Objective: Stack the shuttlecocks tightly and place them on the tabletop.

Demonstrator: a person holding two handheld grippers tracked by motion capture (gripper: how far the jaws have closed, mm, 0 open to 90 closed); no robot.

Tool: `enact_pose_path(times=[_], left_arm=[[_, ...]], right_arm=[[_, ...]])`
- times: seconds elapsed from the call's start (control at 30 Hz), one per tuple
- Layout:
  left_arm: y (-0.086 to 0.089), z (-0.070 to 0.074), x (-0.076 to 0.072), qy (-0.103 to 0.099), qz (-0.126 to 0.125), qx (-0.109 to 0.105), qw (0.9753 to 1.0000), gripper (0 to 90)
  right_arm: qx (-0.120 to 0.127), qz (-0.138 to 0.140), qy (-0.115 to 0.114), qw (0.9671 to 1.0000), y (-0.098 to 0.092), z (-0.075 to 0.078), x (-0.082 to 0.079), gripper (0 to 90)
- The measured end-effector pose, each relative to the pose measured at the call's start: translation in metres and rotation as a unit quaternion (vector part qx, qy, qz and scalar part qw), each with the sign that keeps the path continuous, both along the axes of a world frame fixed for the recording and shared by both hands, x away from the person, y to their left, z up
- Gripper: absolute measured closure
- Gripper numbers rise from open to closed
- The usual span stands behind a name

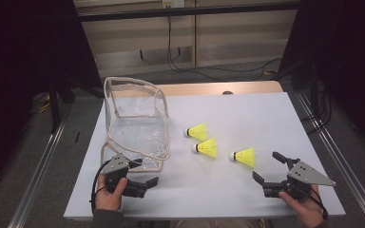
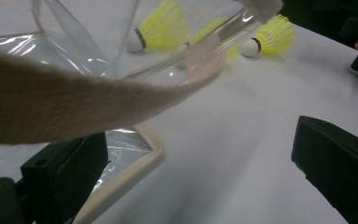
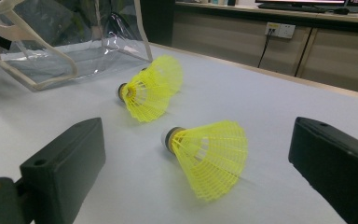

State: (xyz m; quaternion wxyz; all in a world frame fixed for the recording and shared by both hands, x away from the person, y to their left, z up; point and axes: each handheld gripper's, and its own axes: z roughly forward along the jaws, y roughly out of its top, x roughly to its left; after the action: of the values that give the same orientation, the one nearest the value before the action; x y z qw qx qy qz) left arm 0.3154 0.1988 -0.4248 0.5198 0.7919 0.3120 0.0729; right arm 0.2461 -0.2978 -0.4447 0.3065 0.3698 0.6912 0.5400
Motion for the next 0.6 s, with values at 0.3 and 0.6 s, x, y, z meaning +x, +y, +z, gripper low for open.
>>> enact_pose_path(times=[0.3, 0.6], left_arm=[[0.007, -0.002, 0.002, -0.006, 0.012, 0.005, 0.9999, 3.4], [0.015, -0.003, 0.005, -0.010, 0.020, 0.003, 0.9997, 3.3]], right_arm=[[0.000, 0.000, 0.001, 1.0000, 0.000, 0.001, 0.001, 3.1], [-0.002, -0.002, 0.014, 0.9999, -0.001, 0.000, 0.004, 3.1]])
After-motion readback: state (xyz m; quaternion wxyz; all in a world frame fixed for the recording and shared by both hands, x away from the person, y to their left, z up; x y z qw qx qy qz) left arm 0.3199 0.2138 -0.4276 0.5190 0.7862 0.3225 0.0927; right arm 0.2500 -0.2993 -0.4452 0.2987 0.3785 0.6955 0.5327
